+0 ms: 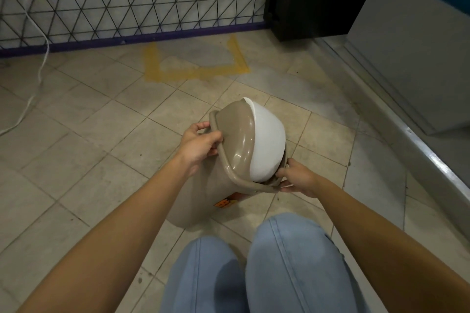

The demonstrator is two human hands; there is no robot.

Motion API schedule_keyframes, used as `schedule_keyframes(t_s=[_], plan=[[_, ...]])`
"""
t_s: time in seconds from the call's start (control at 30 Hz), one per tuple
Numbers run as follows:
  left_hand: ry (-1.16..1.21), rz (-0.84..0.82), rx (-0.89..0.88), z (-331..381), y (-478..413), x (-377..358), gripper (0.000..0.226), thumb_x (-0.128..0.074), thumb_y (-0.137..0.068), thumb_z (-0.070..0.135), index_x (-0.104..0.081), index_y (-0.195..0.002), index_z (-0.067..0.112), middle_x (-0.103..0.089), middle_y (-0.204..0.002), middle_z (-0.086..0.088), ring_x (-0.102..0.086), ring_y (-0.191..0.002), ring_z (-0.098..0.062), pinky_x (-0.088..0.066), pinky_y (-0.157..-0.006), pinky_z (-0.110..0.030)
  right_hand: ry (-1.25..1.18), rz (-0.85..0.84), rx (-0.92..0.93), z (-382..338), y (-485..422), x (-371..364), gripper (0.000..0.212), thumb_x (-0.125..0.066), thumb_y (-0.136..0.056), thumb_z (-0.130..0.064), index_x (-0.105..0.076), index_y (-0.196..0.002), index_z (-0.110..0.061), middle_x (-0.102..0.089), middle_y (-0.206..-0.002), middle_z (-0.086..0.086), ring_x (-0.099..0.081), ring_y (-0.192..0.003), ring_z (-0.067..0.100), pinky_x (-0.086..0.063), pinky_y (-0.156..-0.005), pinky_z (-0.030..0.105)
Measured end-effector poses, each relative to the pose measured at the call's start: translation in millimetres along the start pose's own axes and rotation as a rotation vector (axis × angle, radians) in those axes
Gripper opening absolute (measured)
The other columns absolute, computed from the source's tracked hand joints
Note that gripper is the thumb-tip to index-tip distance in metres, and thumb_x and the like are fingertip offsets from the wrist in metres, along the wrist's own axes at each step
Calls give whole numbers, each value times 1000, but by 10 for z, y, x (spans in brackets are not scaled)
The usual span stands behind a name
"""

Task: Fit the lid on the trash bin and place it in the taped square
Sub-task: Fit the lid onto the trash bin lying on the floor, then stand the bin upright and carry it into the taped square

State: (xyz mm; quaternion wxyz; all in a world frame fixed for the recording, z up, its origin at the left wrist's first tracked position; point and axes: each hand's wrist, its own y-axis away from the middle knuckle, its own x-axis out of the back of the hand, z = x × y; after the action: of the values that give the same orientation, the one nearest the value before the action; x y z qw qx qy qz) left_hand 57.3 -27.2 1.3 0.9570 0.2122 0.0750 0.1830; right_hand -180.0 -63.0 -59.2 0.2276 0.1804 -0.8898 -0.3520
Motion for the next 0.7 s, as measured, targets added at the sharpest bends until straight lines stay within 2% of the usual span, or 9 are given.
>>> schedule_keyframes(t_s=[0.1, 0.2, 0.3, 0.37, 0.43, 0.53, 0.7], plan=[[16, 14, -8, 18, 4, 63, 49, -62, -72, 1, -49, -117, 15, -62, -72, -3, -54, -59, -11, -48, -57, -26, -1, -2, 9, -108, 67, 71, 49, -57, -87, -18, -35, -131, -16, -53, -124, 9, -60, -98, 26, -53, -81, 34], [26, 21, -7, 39, 10, 146, 47, -61, -74, 1, -49, -118, 14, -62, -73, -4, -55, -58, -11, -50, -63, -30, 4, -21, 28, -222, 141, 186, 43, -62, -83, -17, -38, -119, -19, -54, -119, 4, -59, -100, 25, -52, -83, 34], [-18, 15, -14, 20, 17, 230, 46, -59, -77, 3, -49, -121, 11, -60, -78, -6, -56, -65, -14, -50, -65, -30, 62, -61, 54, -341, 207, 288, 26, -65, -81, -15, -50, -102, -20, -57, -112, 2, -59, -100, 22, -52, -84, 32], [-47, 10, -14, -15, 18, 293, 46, -58, -79, 4, -48, -124, 10, -61, -82, -9, -57, -69, -17, -52, -68, -32, 101, -71, 69, -412, 251, 316, 28, -67, -79, -14, -53, -103, -19, -59, -112, 4, -58, -104, 23, -51, -86, 32], [-65, 12, -5, -61, 6, 346, 46, -58, -81, 4, -48, -125, 9, -61, -85, -10, -59, -69, -18, -53, -67, -31, 132, -63, 89, -460, 282, 324, 32, -69, -77, -15, -54, -105, -16, -61, -107, 5, -59, -101, 21, -51, -86, 31], [-86, 25, 7, -136, -11, 404, 46, -55, -83, 2, -48, -128, 9, -60, -84, -9, -59, -65, -17, -52, -62, -27, 171, -40, 122, -496, 307, 295, 28, -73, -75, -16, -52, -93, -21, -61, -100, 3, -60, -96, 19, -53, -85, 31], [-118, 31, 19, -246, -10, 481, 49, -52, -85, 2, -45, -133, 13, -61, -87, -10, -58, -64, -15, -49, -57, -21, 228, -30, 152, -497, 298, 184, 31, -76, -72, -15, -49, -85, -24, -60, -95, -1, -61, -90, 15, -54, -88, 35]])
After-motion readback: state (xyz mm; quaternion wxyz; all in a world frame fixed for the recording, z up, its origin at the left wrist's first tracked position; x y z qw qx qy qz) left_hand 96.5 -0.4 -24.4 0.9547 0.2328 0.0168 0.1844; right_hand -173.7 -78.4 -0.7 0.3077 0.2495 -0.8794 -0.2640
